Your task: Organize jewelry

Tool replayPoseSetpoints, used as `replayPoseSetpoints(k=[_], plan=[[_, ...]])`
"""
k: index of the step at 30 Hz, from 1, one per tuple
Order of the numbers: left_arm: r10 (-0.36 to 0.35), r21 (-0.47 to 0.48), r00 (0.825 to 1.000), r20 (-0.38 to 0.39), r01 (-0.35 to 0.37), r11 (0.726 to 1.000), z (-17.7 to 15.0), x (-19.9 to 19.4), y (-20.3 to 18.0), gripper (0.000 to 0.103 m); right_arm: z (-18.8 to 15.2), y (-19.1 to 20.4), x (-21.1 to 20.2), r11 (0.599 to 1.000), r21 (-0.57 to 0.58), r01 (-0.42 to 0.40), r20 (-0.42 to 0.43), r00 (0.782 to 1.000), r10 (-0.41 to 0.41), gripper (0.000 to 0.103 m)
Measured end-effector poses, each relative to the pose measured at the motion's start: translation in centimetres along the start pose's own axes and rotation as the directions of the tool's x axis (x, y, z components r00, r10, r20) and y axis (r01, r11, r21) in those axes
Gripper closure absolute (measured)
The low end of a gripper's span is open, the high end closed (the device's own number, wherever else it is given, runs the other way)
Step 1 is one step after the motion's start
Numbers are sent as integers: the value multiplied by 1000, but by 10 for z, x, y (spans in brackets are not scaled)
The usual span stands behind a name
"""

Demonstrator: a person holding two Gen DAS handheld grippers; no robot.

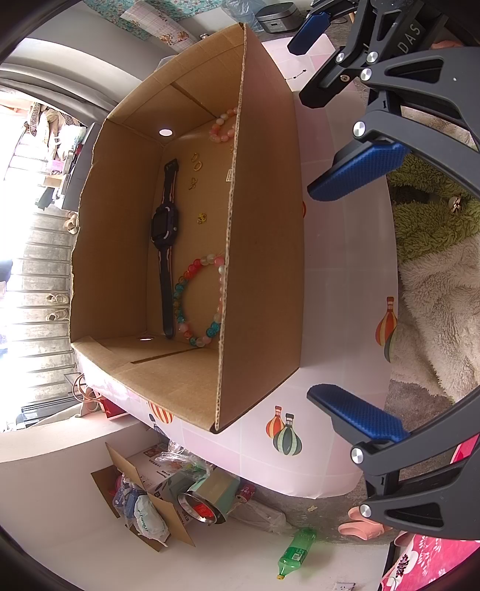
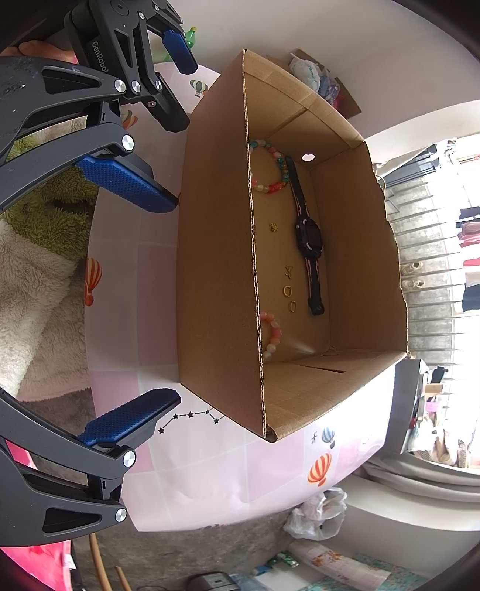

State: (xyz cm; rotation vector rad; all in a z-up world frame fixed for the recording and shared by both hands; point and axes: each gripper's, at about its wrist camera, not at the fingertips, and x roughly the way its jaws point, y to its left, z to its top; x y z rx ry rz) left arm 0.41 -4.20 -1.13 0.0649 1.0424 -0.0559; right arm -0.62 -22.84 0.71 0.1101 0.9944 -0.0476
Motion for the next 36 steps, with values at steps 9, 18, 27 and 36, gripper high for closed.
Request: replayPoseSetpoints(k=[9,18,27,36], plan=[[-1,-2,1000,-1,1,1000,-1,0,1,6,-1,1,1,1000,-1,1,-1,1000,-1,11],[-1,-3,1000,-5,1,1000,-2,0,1,6,-1,2,2,1000,0,4,-2,1000,-4,11],[-1,-3,1000,-9,1,1000,-2,1,1,6,-2,1,3,1000,1,4,-3,1000,-4,11],[7,-2,1000,-7,-7,1000,-2,1,0,6,-2,2,4,1000,2,2,0,1000,-2,11]])
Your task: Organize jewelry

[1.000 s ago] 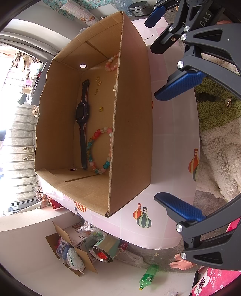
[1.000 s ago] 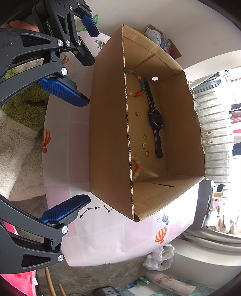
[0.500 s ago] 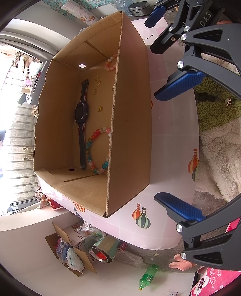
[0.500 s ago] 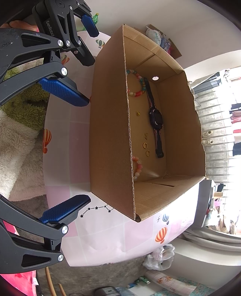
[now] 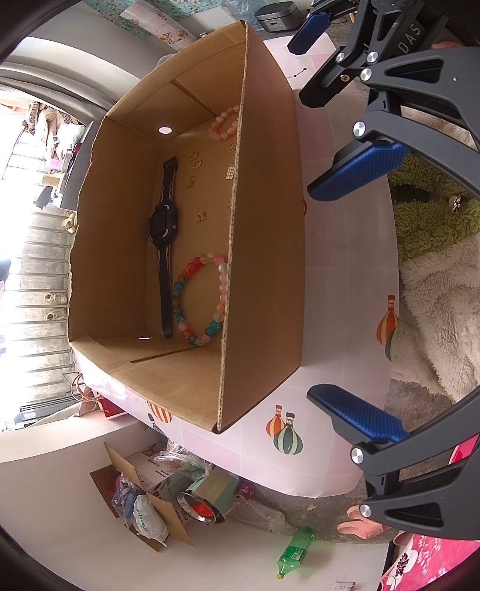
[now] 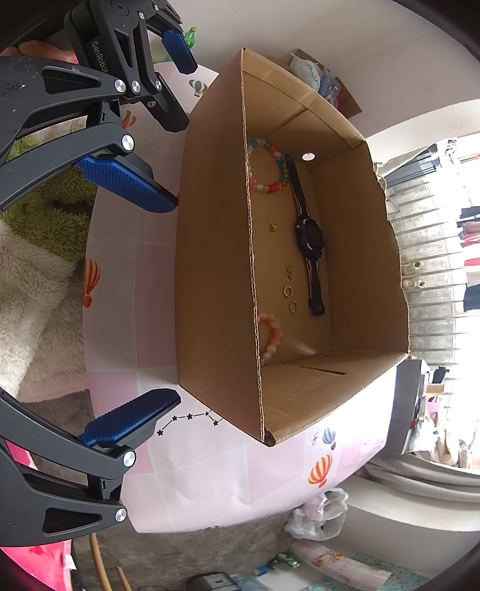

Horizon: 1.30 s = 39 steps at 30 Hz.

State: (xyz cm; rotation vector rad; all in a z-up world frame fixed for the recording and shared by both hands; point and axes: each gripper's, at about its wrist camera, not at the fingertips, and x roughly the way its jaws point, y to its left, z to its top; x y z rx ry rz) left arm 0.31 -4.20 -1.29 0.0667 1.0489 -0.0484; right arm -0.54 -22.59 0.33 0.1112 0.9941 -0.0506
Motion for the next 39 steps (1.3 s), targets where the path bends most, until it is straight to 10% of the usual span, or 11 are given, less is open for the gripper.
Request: replayPoseSetpoints(k=[39], plan=[[1,-3,1000,-9,-1,1000,1,1,-3,6,0,-1,1,1000,7,-4,-9,1000,4,11]])
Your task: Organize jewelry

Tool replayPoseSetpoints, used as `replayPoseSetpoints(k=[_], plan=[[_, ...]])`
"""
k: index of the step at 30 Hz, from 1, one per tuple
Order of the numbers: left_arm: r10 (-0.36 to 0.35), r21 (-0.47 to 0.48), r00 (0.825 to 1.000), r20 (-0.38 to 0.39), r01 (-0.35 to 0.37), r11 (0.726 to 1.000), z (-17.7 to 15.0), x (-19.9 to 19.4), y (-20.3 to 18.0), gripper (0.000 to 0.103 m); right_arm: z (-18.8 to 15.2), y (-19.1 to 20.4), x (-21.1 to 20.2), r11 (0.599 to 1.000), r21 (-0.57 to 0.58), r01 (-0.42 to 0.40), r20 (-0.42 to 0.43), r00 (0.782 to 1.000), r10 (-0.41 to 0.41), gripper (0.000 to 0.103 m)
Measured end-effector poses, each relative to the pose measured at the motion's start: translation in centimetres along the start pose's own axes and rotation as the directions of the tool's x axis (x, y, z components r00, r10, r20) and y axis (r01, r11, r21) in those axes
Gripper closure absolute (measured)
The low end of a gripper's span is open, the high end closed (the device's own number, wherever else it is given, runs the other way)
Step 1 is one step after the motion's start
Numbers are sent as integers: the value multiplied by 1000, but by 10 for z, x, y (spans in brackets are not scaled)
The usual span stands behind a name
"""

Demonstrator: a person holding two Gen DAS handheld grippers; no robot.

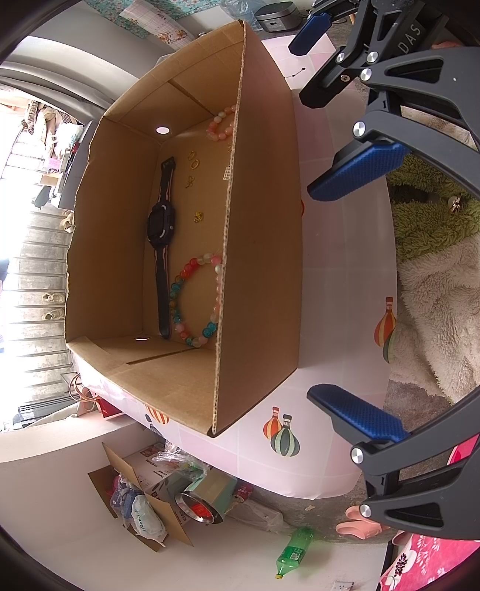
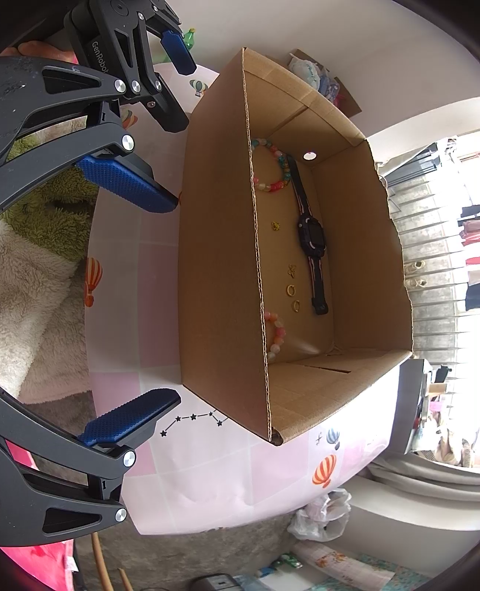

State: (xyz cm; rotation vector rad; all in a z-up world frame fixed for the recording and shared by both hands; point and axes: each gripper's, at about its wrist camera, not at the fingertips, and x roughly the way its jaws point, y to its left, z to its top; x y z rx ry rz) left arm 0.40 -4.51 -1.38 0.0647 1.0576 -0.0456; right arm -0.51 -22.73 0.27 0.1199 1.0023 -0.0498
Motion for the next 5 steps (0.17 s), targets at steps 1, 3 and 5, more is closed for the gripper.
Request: replayPoseSetpoints(k=[1,3,5], plan=[[0,0,1000,0,0,1000,0,0,0,6,0,0,0,1000,0,0,0,1000,0,11],[-1,-1,1000,-1,1,1000,0,0,0,6,0,0,0,1000,-1,0,0,1000,0,11],[-1,-1,1000,-1,1,1000,0,0,0,6,0,0,0,1000,0,-1,0,1000,1,11]])
